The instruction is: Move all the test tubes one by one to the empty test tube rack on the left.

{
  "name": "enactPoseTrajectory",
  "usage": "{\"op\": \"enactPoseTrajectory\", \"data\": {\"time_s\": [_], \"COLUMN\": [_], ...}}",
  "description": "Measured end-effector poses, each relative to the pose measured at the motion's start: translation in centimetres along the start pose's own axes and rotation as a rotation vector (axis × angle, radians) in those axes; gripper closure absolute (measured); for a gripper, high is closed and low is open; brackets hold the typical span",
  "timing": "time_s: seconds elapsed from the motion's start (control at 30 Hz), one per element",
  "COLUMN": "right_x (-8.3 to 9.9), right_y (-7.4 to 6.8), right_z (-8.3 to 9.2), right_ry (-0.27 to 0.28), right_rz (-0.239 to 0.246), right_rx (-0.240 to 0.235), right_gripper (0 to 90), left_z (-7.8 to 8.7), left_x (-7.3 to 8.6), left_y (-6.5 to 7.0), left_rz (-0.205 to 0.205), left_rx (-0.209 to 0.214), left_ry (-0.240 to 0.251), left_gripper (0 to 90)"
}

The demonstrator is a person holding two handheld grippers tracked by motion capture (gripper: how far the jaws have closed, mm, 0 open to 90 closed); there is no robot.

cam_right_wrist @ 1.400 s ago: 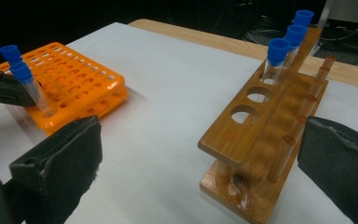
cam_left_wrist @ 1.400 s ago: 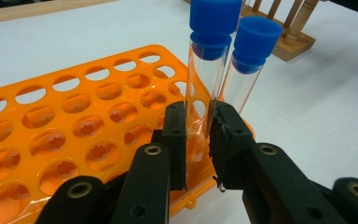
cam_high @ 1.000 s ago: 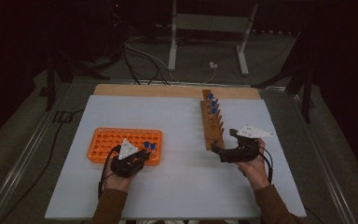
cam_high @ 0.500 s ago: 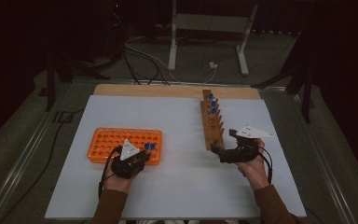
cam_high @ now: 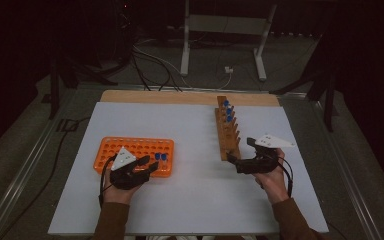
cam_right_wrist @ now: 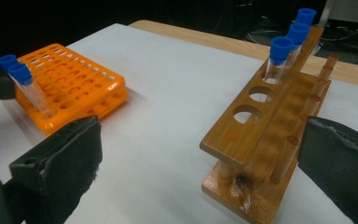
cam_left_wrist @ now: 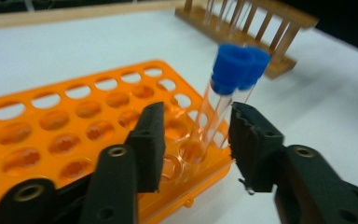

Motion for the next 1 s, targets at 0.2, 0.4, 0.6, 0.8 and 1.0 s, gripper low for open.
{"op": "enactPoseTrajectory", "data": {"time_s": [0.2,0.4,0.6,0.8,1.0], "right_x": [-0.2,-0.9,-2.1,-3.3,-3.3], "right_y": [0.0,0.3,1.0,2.1,3.1], "right_z": [0.2,0.4,0.1,-1.5,-3.2], "right_ry": [0.019,0.038,0.065,0.03,0.012], "right_rz": [-0.002,-0.003,-0.005,0.006,-0.003], "right_rx": [0.006,0.02,0.032,0.037,0.072], "right_gripper": [0.0,0.1,0.0,0.9,4.0], "left_z": [1.0,1.2,0.9,1.0,1.0], "left_x": [-0.4,-0.6,-0.5,-0.5,-0.5], "left_y": [-0.7,-0.9,-1.1,-1.3,-1.5], "left_rz": [0.016,0.025,0.048,0.073,0.078], "left_rx": [0.006,-0.042,-0.086,-0.118,-0.127], "left_ry": [0.084,0.113,0.134,0.153,0.16], "left_gripper": [48.7,34.0,15.5,0.8,0.7]}}
Point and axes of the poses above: each handheld gripper's, and its own axes: z roughly backward along the jaws, x roughly out of its underside, y roughly to its right, the point moved 1 cm from there along -z, roughly forward along the jaws, and after that the axes turned 10 degrees about z, right-handed, at the moved point
